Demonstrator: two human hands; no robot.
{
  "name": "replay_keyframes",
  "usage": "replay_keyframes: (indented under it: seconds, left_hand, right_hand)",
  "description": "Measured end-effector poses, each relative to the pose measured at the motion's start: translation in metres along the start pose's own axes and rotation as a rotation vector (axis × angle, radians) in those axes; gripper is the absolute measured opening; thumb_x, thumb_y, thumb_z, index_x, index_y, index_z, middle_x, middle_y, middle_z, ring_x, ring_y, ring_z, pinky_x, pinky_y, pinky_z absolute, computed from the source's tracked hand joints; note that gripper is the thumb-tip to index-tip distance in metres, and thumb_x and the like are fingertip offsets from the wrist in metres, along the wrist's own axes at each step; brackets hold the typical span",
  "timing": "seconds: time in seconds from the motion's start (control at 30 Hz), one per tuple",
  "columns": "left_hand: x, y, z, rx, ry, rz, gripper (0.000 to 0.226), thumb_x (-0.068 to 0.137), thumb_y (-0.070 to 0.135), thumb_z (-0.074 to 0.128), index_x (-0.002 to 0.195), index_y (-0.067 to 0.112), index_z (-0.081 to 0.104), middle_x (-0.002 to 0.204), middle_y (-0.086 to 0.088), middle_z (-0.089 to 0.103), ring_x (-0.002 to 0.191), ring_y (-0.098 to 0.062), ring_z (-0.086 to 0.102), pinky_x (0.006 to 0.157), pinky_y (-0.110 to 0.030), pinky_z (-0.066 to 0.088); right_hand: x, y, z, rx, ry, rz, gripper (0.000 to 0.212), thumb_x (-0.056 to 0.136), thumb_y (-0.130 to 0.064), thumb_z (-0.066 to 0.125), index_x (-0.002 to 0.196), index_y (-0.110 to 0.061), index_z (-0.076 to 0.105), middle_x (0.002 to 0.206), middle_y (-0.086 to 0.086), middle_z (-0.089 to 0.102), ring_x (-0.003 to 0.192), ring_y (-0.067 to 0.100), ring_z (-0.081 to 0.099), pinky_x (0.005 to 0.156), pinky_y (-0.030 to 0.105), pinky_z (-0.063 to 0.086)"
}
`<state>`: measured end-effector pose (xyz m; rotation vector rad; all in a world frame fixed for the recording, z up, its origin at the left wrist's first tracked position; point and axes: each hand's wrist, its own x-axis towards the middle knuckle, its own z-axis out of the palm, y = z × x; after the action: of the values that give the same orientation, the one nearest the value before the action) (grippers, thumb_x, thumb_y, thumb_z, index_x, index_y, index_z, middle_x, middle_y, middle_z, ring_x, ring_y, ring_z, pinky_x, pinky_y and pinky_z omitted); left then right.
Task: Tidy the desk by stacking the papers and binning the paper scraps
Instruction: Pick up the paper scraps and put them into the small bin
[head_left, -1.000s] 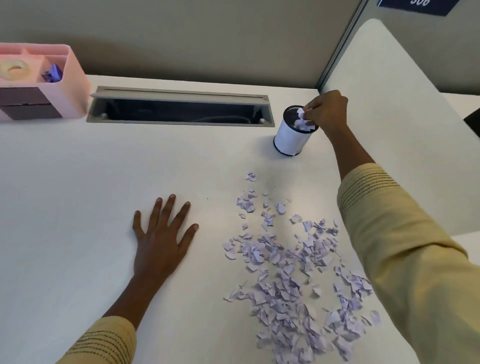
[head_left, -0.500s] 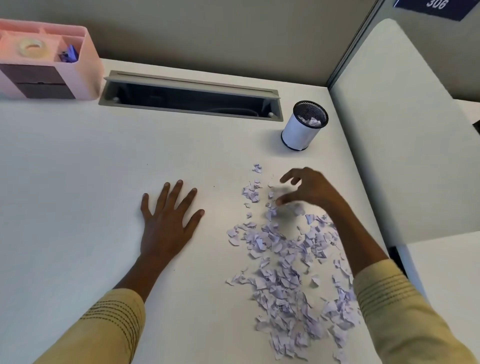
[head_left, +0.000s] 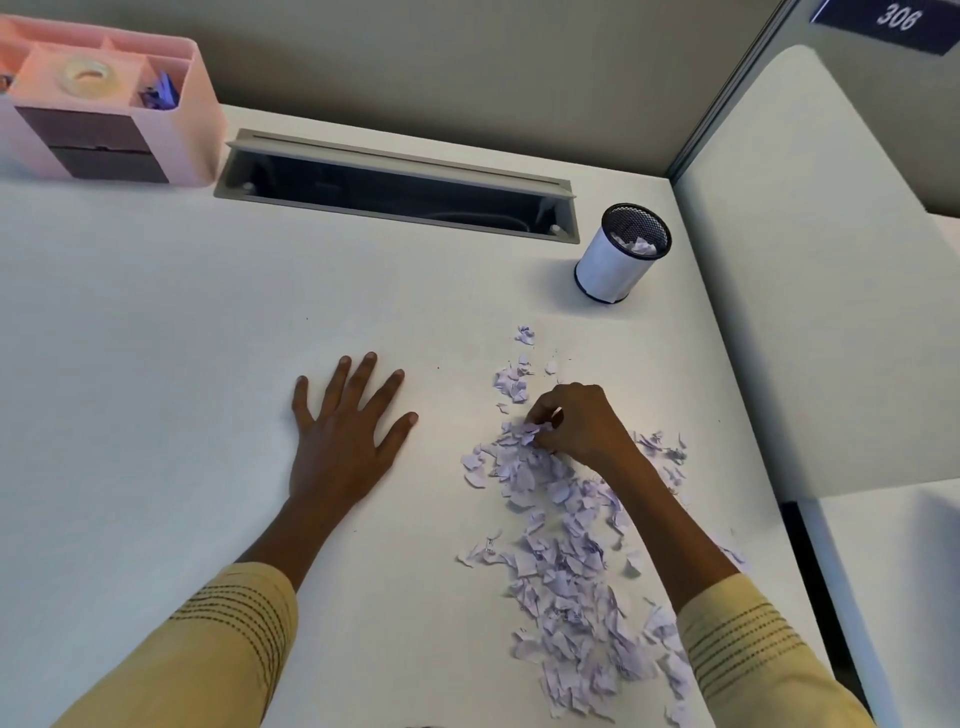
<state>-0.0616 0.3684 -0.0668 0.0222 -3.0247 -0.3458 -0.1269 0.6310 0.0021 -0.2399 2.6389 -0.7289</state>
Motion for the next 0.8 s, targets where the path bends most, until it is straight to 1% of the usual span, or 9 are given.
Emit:
replay_keyframes:
  seconds: [0.1, 0.17, 0.23, 0.33, 0.4, 0.5, 0.6, 0.73, 0.8]
  left_hand:
    - [-0.001, -0.001, 0.000, -0.001, 0.007, 0.002, 0.059, 0.092, 0.059, 0.027, 0.142, 0.032, 0.043, 0.155, -0.001, 0.030, 0.144, -0.023, 0.025, 0.113, -0.057, 0.007]
    - [-0.001, -0.001, 0.000, 0.010, 0.005, 0.003, 0.058, 0.092, 0.059, 0.027, 0.142, 0.032, 0.043, 0.155, 0.000, 0.030, 0.144, -0.023, 0.025, 0.113, -0.057, 0.008]
    - [-0.001, 0.000, 0.001, 0.022, 0.002, 0.000, 0.058, 0.093, 0.059, 0.026, 0.142, 0.033, 0.042, 0.155, 0.000, 0.030, 0.144, -0.022, 0.025, 0.113, -0.057, 0.009]
    - [0.000, 0.000, 0.001, 0.027, 0.007, 0.001, 0.058, 0.092, 0.059, 0.026, 0.141, 0.032, 0.043, 0.155, 0.000, 0.031, 0.144, -0.023, 0.026, 0.113, -0.057, 0.009]
    - [0.000, 0.000, 0.001, 0.035, 0.015, 0.004, 0.058, 0.092, 0.059, 0.026, 0.141, 0.032, 0.044, 0.154, -0.001, 0.032, 0.143, -0.023, 0.027, 0.113, -0.058, 0.011]
    - [-0.001, 0.001, 0.001, 0.034, 0.042, 0.014, 0.058, 0.092, 0.058, 0.029, 0.139, 0.029, 0.047, 0.153, -0.003, 0.035, 0.142, -0.024, 0.030, 0.112, -0.059, 0.014]
    - [0.000, 0.001, 0.000, 0.035, 0.045, 0.018, 0.057, 0.092, 0.057, 0.029, 0.139, 0.029, 0.048, 0.152, -0.003, 0.035, 0.142, -0.025, 0.030, 0.112, -0.060, 0.015]
    - [0.000, 0.000, 0.000, 0.043, 0.027, 0.013, 0.058, 0.092, 0.058, 0.028, 0.140, 0.030, 0.046, 0.154, -0.003, 0.033, 0.143, -0.024, 0.028, 0.112, -0.060, 0.014]
    - [0.000, 0.000, 0.000, 0.041, 0.030, 0.011, 0.058, 0.092, 0.058, 0.028, 0.140, 0.030, 0.046, 0.153, -0.003, 0.034, 0.143, -0.025, 0.029, 0.112, -0.060, 0.015]
  right_hand:
    - [0.002, 0.002, -0.004, 0.118, 0.002, 0.051, 0.013, 0.065, 0.002, 0.078, 0.074, -0.005, 0.072, 0.071, 0.008, 0.065, 0.057, 0.018, 0.060, 0.051, 0.017, 0.049]
    - [0.002, 0.003, -0.012, 0.234, 0.014, 0.079, 0.012, 0.066, 0.005, 0.077, 0.071, -0.004, 0.071, 0.066, 0.011, 0.066, 0.054, 0.021, 0.064, 0.048, 0.014, 0.047]
    - [0.005, 0.005, -0.028, 0.340, 0.052, 0.091, 0.011, 0.065, 0.007, 0.075, 0.072, -0.002, 0.073, 0.062, 0.012, 0.068, 0.056, 0.022, 0.065, 0.051, 0.018, 0.049]
    - [0.020, 0.011, -0.062, 0.461, 0.144, 0.090, 0.016, 0.064, 0.010, 0.074, 0.077, 0.002, 0.073, 0.070, 0.022, 0.069, 0.062, 0.028, 0.066, 0.066, 0.034, 0.058]
    - [0.034, 0.013, -0.090, 0.511, 0.241, 0.085, 0.019, 0.064, 0.010, 0.076, 0.081, 0.006, 0.072, 0.065, 0.019, 0.068, 0.059, 0.025, 0.065, 0.066, 0.033, 0.058]
    - [0.056, 0.013, -0.133, 0.581, 0.376, 0.076, 0.022, 0.065, 0.012, 0.074, 0.086, 0.010, 0.068, 0.056, 0.003, 0.069, 0.052, 0.014, 0.065, 0.060, 0.024, 0.057]
    - [0.087, 0.018, -0.165, 0.539, 0.505, 0.108, 0.023, 0.066, 0.011, 0.072, 0.088, 0.008, 0.067, 0.052, -0.007, 0.067, 0.049, 0.009, 0.064, 0.060, 0.023, 0.058]
    - [0.121, 0.030, -0.178, 0.317, 0.563, 0.166, 0.028, 0.060, -0.004, 0.078, 0.087, 0.003, 0.073, 0.057, 0.002, 0.066, 0.056, 0.014, 0.063, 0.080, 0.037, 0.058]
    - [0.130, 0.033, -0.179, 0.217, 0.547, 0.189, 0.031, 0.060, -0.011, 0.081, 0.089, 0.001, 0.074, 0.051, -0.008, 0.062, 0.054, 0.004, 0.058, 0.085, 0.036, 0.054]
